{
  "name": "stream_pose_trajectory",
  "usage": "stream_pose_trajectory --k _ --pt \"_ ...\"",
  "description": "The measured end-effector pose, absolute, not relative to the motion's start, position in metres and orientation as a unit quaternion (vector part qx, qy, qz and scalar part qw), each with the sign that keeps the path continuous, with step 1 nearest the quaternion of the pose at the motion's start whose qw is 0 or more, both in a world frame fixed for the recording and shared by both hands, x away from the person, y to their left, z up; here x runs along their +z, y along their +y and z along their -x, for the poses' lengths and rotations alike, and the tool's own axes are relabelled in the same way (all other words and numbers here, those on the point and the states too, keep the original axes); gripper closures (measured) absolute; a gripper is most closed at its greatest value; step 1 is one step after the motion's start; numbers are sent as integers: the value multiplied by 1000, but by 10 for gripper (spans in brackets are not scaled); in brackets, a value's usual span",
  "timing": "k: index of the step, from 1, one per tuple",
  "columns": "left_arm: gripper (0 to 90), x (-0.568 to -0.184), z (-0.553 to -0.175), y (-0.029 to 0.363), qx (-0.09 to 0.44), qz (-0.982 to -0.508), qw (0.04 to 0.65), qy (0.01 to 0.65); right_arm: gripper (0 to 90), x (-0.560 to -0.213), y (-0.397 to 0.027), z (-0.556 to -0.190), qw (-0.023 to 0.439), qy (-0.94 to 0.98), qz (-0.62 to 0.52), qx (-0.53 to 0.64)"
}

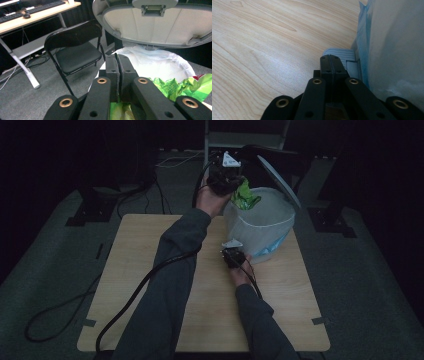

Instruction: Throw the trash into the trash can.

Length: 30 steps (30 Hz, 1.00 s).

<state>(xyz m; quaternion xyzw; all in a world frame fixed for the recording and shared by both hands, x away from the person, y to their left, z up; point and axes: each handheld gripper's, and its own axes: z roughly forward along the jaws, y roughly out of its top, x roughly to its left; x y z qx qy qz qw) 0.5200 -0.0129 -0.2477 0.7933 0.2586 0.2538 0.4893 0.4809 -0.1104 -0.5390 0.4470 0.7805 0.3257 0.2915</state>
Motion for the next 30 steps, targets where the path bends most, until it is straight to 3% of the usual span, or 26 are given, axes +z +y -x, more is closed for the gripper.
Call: stream_pose_trajectory --k 30 --pt "878 -249 -516 -44 236 -795 504 242 900 -539 -111 -481 288 781 -448 326"
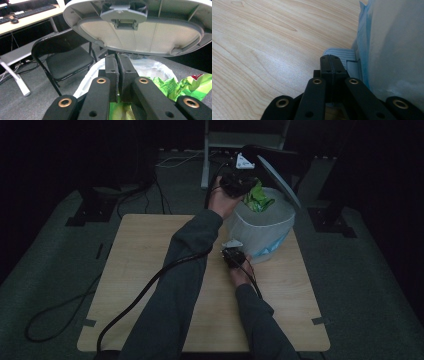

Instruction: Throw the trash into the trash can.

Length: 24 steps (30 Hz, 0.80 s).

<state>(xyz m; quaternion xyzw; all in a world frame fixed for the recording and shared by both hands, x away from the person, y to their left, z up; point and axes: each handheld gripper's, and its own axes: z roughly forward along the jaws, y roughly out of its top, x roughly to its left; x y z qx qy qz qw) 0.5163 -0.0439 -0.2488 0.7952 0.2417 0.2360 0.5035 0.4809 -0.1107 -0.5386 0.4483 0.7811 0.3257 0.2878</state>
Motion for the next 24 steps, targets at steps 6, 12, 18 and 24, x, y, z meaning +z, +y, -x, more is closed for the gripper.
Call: stream_pose_trajectory --k 6,12,18,24 --pt "878 -248 -516 -45 233 -794 507 241 900 -539 -111 -481 288 781 -448 326" --pt "837 -249 -516 -45 224 -791 515 241 900 -539 -111 -481 288 781 -448 326" --pt "636 -253 -520 -44 202 -792 523 241 900 -539 -111 -481 288 783 -446 325" --pt "613 -254 -520 -38 208 -792 518 247 900 -539 -111 -481 289 784 -444 325"
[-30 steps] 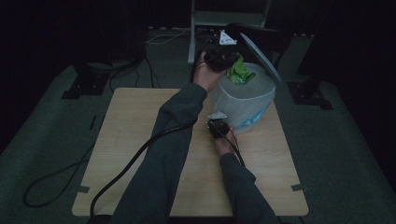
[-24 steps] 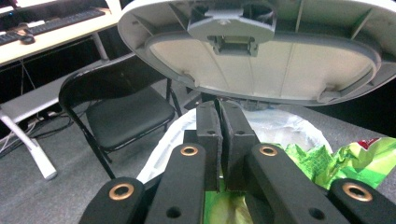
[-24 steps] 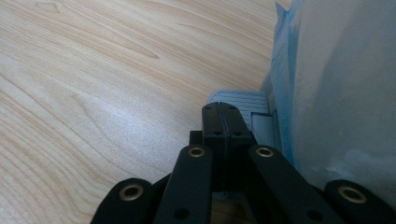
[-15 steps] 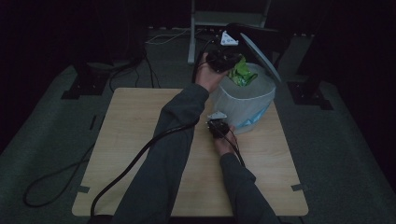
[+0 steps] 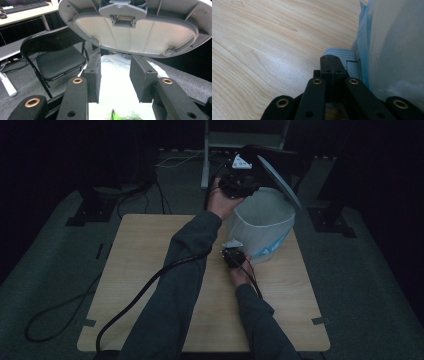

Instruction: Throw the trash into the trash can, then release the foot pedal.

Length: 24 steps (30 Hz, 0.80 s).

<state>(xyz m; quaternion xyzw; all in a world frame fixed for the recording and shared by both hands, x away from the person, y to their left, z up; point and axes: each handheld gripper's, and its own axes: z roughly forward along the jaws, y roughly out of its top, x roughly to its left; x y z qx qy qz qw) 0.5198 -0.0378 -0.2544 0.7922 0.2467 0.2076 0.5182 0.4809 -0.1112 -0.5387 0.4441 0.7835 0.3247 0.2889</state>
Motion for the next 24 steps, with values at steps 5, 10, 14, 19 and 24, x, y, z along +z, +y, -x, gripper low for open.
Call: stream_pose_trajectory --k 5,10,14,19,24 --pt "593 -258 -516 -25 217 -792 511 254 900 -539 -111 -481 291 782 -444 325" --pt "577 -261 -512 0 221 -787 509 268 900 -539 -111 -480 288 781 -448 327" --pt "568 -267 -509 23 228 -783 507 278 900 -539 -111 -480 289 779 -450 328" --pt "560 -276 -505 46 232 -781 500 293 900 -540 -111 -480 289 777 -451 330" --pt "556 -283 -500 64 239 -782 492 299 900 -540 -111 -480 288 776 -453 330"
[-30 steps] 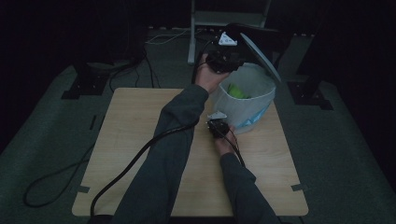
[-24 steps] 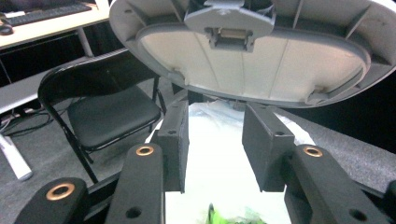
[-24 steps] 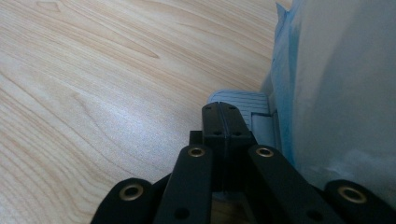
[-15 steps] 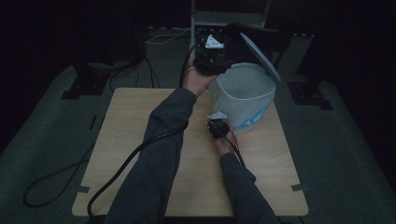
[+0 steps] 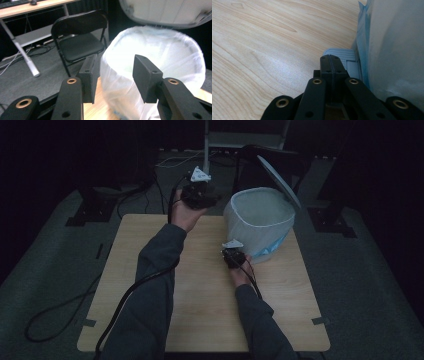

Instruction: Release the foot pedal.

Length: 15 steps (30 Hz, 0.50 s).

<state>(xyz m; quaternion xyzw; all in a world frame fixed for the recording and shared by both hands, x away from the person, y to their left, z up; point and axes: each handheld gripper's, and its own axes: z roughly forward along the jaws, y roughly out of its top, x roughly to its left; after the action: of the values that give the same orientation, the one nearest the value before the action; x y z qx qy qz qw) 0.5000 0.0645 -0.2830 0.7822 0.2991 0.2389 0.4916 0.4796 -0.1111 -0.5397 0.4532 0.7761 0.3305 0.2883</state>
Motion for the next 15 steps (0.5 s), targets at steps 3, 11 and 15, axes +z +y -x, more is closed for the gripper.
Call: stream_pose_trajectory --k 3,11,15 --pt "552 -285 -498 74 240 -782 489 304 900 -539 -111 -480 287 775 -456 331" --pt "542 -295 -492 98 249 -787 475 307 900 -538 -112 -480 283 777 -456 328" --pt "540 -304 -491 110 246 -787 469 316 900 -536 -112 -481 282 780 -454 325"
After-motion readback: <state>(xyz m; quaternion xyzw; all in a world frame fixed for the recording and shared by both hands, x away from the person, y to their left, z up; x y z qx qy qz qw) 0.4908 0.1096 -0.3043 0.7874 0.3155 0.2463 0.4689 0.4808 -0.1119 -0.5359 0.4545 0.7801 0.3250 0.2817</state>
